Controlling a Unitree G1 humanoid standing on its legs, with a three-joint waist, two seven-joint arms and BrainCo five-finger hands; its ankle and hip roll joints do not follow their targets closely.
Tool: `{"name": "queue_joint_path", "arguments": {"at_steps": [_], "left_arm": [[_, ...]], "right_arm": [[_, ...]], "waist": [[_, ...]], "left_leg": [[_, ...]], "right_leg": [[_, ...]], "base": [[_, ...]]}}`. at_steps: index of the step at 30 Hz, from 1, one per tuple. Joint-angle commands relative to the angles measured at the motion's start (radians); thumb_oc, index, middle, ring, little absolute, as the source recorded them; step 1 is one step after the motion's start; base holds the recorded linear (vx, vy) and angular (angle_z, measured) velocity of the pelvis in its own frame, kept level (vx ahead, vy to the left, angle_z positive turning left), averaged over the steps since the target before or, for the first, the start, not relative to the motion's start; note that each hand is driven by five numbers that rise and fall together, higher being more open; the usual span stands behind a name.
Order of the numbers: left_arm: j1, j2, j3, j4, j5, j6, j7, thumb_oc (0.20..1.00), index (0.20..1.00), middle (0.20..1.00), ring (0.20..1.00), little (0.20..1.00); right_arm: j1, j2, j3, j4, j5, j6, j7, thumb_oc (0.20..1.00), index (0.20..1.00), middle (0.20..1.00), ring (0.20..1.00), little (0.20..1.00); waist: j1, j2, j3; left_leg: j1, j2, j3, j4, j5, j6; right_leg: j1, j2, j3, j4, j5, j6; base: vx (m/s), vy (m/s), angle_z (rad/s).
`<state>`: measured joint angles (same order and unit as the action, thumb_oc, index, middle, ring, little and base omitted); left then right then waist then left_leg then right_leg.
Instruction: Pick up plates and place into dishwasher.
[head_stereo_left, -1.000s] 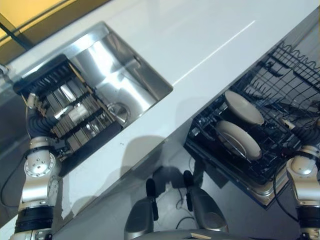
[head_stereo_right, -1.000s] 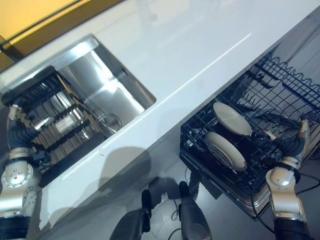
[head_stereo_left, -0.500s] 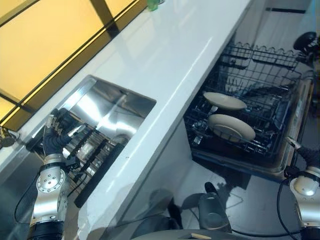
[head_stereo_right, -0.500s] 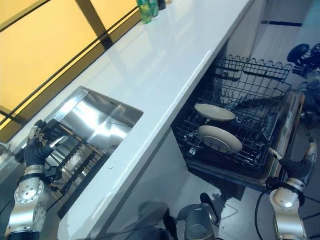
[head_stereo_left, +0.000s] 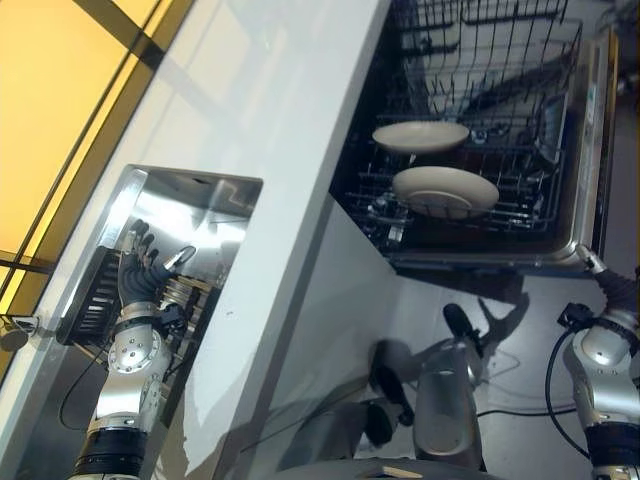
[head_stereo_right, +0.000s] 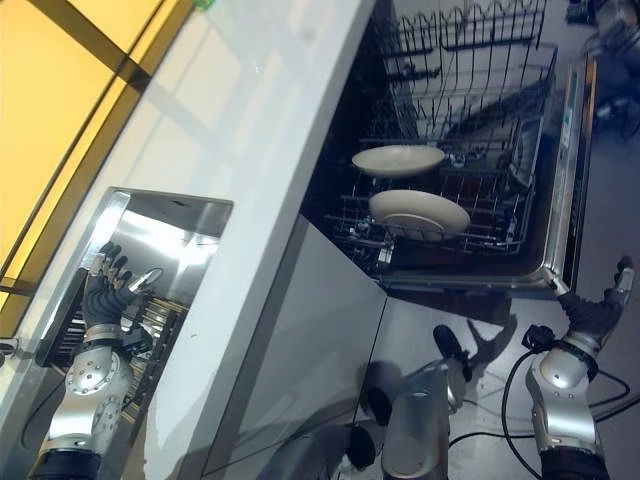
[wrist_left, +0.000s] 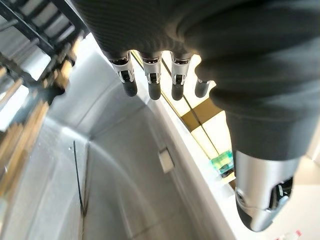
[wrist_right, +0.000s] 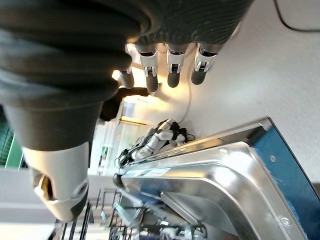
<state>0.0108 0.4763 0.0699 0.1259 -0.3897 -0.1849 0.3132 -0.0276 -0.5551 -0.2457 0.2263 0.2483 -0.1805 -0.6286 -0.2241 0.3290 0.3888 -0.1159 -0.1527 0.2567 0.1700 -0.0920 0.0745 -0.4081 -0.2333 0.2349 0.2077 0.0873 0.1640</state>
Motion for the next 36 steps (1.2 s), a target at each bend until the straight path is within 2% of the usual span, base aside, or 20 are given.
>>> {"name": "queue_joint_path", "arguments": {"at_steps": [1, 6, 8, 10, 16, 22, 23, 28, 36], "left_arm": [[-0.041, 0.018, 0.041, -0.01, -0.067, -0.065, 0.02, 1.0, 1.0, 1.0, 1.0, 1.0], [-0.032, 0.013, 0.02, -0.019, -0.082, -0.067, 0.025, 1.0, 1.0, 1.0, 1.0, 1.0], [-0.028, 0.012, 0.018, -0.015, -0.09, -0.071, 0.03, 1.0, 1.0, 1.0, 1.0, 1.0], [-0.02, 0.01, 0.019, -0.023, -0.097, -0.07, 0.034, 1.0, 1.0, 1.0, 1.0, 1.0], [-0.015, 0.006, 0.02, -0.043, -0.088, -0.062, 0.041, 1.0, 1.0, 1.0, 1.0, 1.0], [-0.036, 0.009, -0.005, -0.057, -0.071, -0.065, 0.066, 1.0, 1.0, 1.0, 1.0, 1.0], [-0.049, 0.012, -0.02, -0.06, -0.067, -0.065, 0.078, 1.0, 1.0, 1.0, 1.0, 1.0], [-0.065, 0.013, -0.053, -0.09, -0.064, -0.047, 0.116, 1.0, 1.0, 1.0, 1.0, 1.0], [-0.043, -0.005, -0.069, -0.119, -0.072, -0.06, 0.135, 1.0, 1.0, 1.0, 1.0, 1.0]], "right_arm": [[-0.079, -0.069, 0.028, -0.027, 0.001, -0.088, 0.032, 1.0, 1.0, 1.0, 1.0, 1.0], [-0.115, -0.111, 0.027, -0.076, -0.022, -0.119, 0.059, 1.0, 1.0, 1.0, 1.0, 1.0], [-0.127, -0.117, 0.025, -0.088, -0.038, -0.157, 0.093, 1.0, 1.0, 1.0, 1.0, 1.0], [-0.132, -0.118, 0.022, -0.106, -0.021, -0.16, 0.118, 1.0, 1.0, 1.0, 1.0, 1.0], [-0.126, -0.083, 0.027, -0.059, 0.144, -0.108, 0.257, 1.0, 1.0, 1.0, 1.0, 1.0], [-0.163, -0.046, 0.075, 0.096, 0.311, -0.135, 0.331, 1.0, 1.0, 1.0, 1.0, 1.0], [-0.186, -0.034, 0.082, 0.146, 0.379, -0.147, 0.345, 1.0, 1.0, 1.0, 1.0, 1.0], [-0.267, -0.013, 0.115, 0.181, 0.405, -0.147, 0.314, 1.0, 1.0, 1.0, 1.0, 1.0], [-0.366, 0.022, 0.198, 0.086, 0.308, -0.128, 0.317, 1.0, 1.0, 1.0, 1.0, 1.0]], "waist": [[0.033, 0.004, 0.011], [0.041, 0.017, 0.012], [0.048, 0.017, 0.007], [0.055, 0.013, 0.003], [0.074, -0.004, -0.007], [0.093, -0.003, 0.006], [0.101, 0.001, 0.014], [0.121, 0.021, 0.044], [0.164, 0.045, 0.069]], "left_leg": [[-0.103, -0.007, -0.132, 0.168, -0.036, -0.066], [-0.114, -0.007, -0.142, 0.161, -0.023, -0.076], [-0.118, -0.004, -0.146, 0.154, -0.017, -0.082], [-0.12, 0.002, -0.149, 0.148, -0.013, -0.086], [-0.139, 0.013, -0.165, 0.146, 0.0, -0.094], [-0.164, 0.013, -0.181, 0.142, 0.015, -0.092], [-0.17, 0.013, -0.186, 0.138, 0.019, -0.093], [-0.185, 0.006, -0.199, 0.128, 0.035, -0.092], [-0.217, -0.005, -0.202, 0.113, 0.061, -0.091]], "right_leg": [[0.042, -0.027, -0.014, 0.06, -0.003, -0.031], [0.041, -0.038, -0.028, 0.05, -0.012, -0.034], [0.043, -0.042, -0.039, 0.04, -0.014, -0.032], [0.046, -0.044, -0.049, 0.031, -0.018, -0.031], [0.038, -0.042, -0.072, 0.03, -0.027, -0.031], [0.022, -0.036, -0.078, 0.028, -0.026, -0.037], [0.02, -0.038, -0.082, 0.026, -0.026, -0.037], [0.013, -0.045, -0.095, 0.03, -0.022, -0.041], [-0.001, -0.074, -0.121, 0.028, -0.013, -0.046]], "base": [[0.06, 0.006, -0.06], [0.03, 0.002, -0.03], [0.02, -0.018, 0.08], [0.01, -0.026, 0.15], [-0.01, -0.047, 0.16], [-0.04, -0.015, 0.09], [-0.05, 0.008, 0.08], [-0.04, 0.056, 0.09], [-0.03, 0.102, 0.07]]}}
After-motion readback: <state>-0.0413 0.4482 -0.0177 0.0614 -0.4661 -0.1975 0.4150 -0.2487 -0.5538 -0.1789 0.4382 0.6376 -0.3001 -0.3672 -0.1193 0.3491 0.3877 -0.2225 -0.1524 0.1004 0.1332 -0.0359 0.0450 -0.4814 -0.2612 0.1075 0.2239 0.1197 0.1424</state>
